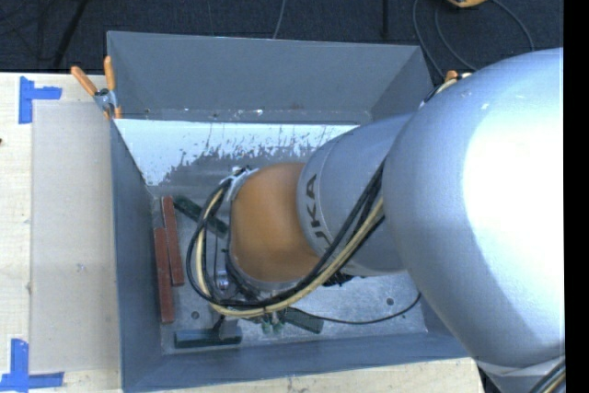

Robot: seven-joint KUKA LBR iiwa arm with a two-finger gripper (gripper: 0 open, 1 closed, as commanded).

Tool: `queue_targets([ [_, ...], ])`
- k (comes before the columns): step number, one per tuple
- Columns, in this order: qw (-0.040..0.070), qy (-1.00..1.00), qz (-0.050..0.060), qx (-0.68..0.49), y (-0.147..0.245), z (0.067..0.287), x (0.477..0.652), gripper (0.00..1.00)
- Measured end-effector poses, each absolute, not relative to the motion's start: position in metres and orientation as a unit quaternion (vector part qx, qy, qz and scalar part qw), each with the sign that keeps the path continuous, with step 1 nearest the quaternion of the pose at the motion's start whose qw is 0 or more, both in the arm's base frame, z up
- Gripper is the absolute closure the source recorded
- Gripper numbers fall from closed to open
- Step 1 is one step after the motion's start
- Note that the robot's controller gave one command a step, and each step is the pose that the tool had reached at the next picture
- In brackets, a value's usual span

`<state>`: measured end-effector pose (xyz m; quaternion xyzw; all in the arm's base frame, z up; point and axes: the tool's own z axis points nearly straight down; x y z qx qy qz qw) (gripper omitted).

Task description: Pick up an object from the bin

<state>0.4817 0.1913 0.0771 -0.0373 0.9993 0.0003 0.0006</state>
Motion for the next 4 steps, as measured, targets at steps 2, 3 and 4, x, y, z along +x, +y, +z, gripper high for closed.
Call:
queue_targets([
  [2, 0.001, 0.999, 0.0, -0.038, 0.191, 0.077, 0.482, 0.0],
  [3, 0.0, 0.91, 0.0, -0.415, 0.224, 0.071, 0.484, 1.0],
  [4, -0.001, 0.91, -0.001, -0.414, 0.223, 0.07, 0.484, 0.0],
])
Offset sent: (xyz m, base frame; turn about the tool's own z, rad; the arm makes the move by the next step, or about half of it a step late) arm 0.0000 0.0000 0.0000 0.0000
